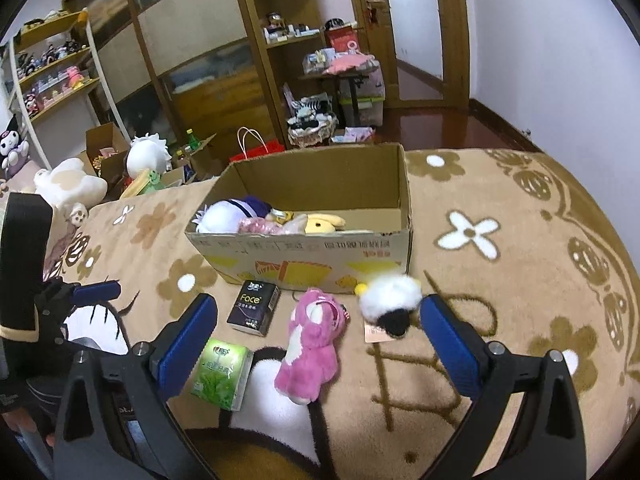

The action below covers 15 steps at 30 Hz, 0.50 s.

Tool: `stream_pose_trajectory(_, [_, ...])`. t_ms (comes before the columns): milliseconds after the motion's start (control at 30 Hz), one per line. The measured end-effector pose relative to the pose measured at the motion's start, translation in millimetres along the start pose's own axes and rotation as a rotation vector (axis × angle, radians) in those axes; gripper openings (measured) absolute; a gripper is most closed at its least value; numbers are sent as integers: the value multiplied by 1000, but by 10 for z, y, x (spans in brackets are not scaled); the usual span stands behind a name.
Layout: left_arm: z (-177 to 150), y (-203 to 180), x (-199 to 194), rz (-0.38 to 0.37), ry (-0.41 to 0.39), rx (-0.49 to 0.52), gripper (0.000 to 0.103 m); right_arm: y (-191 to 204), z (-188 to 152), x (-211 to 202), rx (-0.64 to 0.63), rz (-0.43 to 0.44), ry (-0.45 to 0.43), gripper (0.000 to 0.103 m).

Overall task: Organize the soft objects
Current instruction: 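Grasp the green tissue pack with the left tool while the right tool grasps the pink bear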

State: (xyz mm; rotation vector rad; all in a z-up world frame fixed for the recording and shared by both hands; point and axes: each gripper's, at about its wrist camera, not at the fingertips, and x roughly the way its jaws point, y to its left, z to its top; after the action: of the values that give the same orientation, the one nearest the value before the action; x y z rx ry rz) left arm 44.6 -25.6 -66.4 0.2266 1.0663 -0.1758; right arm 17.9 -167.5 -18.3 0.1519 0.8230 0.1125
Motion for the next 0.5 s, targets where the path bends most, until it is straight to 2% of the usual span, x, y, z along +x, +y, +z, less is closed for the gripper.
stream_pose_trajectory(200, [-12, -29, 199, -23, 67, -13, 100, -42, -50, 184, 16, -14, 50, 103])
stream_pose_trajectory(500, [-17, -65, 350, -40, 108, -7, 100, -74, -139, 476, 25, -29, 128, 103])
